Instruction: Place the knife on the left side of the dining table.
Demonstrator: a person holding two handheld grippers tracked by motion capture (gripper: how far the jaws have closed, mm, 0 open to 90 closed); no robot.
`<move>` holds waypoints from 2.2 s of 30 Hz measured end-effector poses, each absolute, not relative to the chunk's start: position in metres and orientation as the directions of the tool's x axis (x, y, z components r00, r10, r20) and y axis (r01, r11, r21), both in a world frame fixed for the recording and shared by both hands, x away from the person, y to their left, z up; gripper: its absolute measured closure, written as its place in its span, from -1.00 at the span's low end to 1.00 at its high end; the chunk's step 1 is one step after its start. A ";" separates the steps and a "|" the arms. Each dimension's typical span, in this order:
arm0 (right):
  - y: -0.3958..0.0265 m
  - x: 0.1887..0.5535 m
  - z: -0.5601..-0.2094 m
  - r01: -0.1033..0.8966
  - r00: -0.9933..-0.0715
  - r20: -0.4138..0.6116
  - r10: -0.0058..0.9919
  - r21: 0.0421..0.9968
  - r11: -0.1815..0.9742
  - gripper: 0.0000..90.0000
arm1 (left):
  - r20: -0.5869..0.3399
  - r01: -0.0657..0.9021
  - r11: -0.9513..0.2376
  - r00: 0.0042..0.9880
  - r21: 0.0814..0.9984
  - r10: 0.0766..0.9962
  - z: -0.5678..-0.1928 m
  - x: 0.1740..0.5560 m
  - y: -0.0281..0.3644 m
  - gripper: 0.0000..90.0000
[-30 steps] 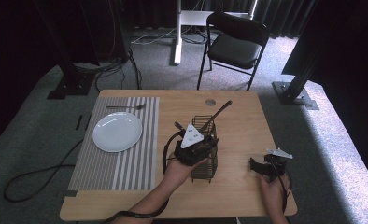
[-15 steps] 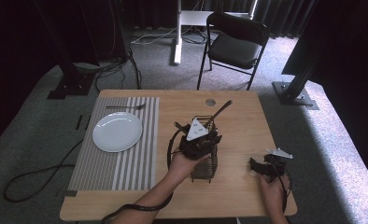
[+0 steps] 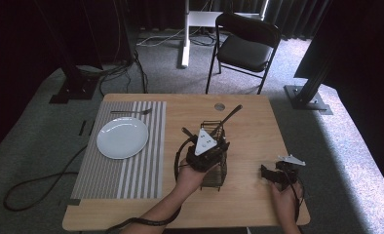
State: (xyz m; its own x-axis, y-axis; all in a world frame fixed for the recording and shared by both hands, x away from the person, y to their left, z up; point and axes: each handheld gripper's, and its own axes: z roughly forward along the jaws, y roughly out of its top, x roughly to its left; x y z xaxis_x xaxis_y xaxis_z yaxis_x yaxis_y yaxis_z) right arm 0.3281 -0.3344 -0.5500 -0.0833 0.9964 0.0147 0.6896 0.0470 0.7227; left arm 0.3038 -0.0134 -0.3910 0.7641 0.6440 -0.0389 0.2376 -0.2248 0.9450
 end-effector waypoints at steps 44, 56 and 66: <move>-0.334 0.328 -0.550 0.689 -0.083 0.014 0.996 0.723 0.047 -0.73 | -0.009 0.135 -0.174 0.812 0.975 0.583 -0.337 0.294 0.022 0.85; -0.334 0.328 -0.550 0.690 -0.084 0.014 0.996 0.723 0.048 -0.73 | 0.006 0.094 -0.139 0.808 0.986 0.590 -0.310 0.279 0.044 0.86; -0.334 0.328 -0.550 0.689 -0.083 0.014 0.996 0.723 0.047 -0.73 | 0.011 0.090 -0.134 0.790 0.987 0.613 -0.302 0.271 0.065 0.86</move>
State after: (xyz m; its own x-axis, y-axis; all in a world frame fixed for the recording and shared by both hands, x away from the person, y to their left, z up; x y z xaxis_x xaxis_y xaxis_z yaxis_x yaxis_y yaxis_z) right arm 0.3281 -0.3344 -0.5500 -0.0829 0.9965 0.0143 0.6892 0.0469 0.7230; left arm 0.2708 0.0651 -0.3018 0.7896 0.6135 0.0109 0.0904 -0.1339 0.9869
